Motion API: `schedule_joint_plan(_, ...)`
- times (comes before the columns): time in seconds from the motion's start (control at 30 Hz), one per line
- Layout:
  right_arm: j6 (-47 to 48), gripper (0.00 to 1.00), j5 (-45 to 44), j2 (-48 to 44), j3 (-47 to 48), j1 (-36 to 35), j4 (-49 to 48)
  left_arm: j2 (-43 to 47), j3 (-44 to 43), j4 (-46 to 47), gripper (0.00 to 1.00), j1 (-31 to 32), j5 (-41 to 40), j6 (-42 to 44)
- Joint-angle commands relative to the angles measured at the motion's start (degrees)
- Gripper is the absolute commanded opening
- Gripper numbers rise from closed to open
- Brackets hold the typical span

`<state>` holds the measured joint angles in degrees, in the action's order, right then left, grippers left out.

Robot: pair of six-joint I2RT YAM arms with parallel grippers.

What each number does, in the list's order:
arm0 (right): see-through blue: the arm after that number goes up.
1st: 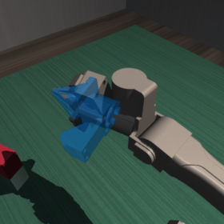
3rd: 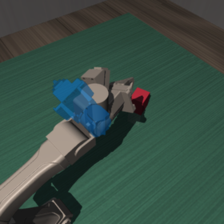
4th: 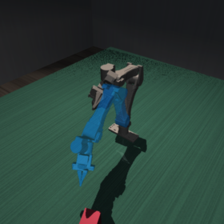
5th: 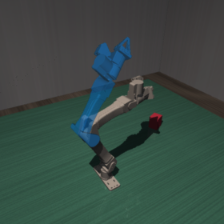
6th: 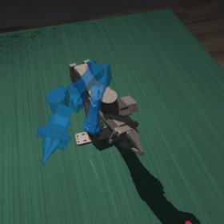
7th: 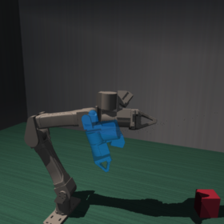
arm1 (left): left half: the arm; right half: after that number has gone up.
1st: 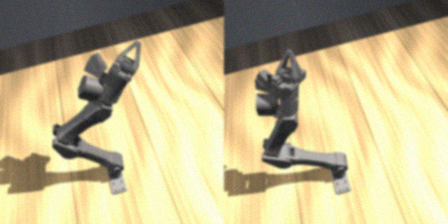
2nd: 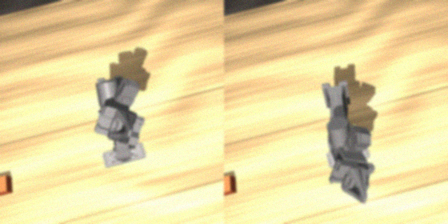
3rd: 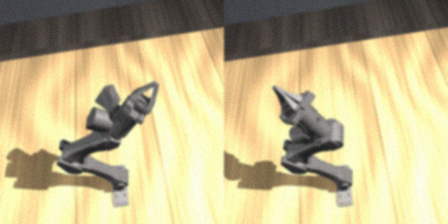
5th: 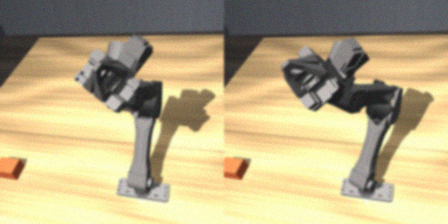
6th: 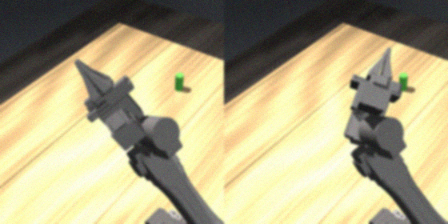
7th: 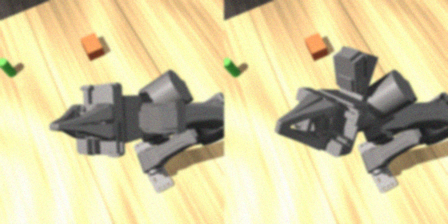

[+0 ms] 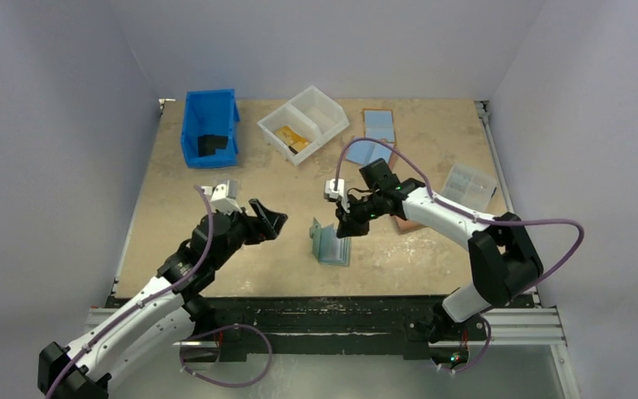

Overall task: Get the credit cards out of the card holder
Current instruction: Open the card holder at the center of the board.

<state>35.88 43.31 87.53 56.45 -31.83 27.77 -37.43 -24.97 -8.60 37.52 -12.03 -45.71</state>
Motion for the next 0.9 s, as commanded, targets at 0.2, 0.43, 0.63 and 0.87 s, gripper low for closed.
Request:
schedule_joint_plan(0.2, -12.5, 0.03, -6.3, 5.6, 3.4, -6.1, -8.9, -3.5, 0.1, 13.8, 0.73, -0.1, 24.7, -0.5)
schedule_joint_plan(0.43, -20.9, 0.10, -5.2, 7.8, 5.4, -10.5, -14.7, -5.2, -3.2, 7.8, 0.70, 9.4, 19.3, 4.2)
schedule_joint_plan(0.63, -27.5, 0.23, -5.2, 12.5, 7.5, -12.3, -17.8, -10.8, -1.8, 12.0, 0.65, 19.6, 9.1, 4.6)
schedule_joint_plan(0.87, -31.5, 0.33, -6.3, 13.0, 6.3, -10.3, -19.9, -19.7, 1.7, 25.8, 0.57, 22.8, 3.4, 2.1)
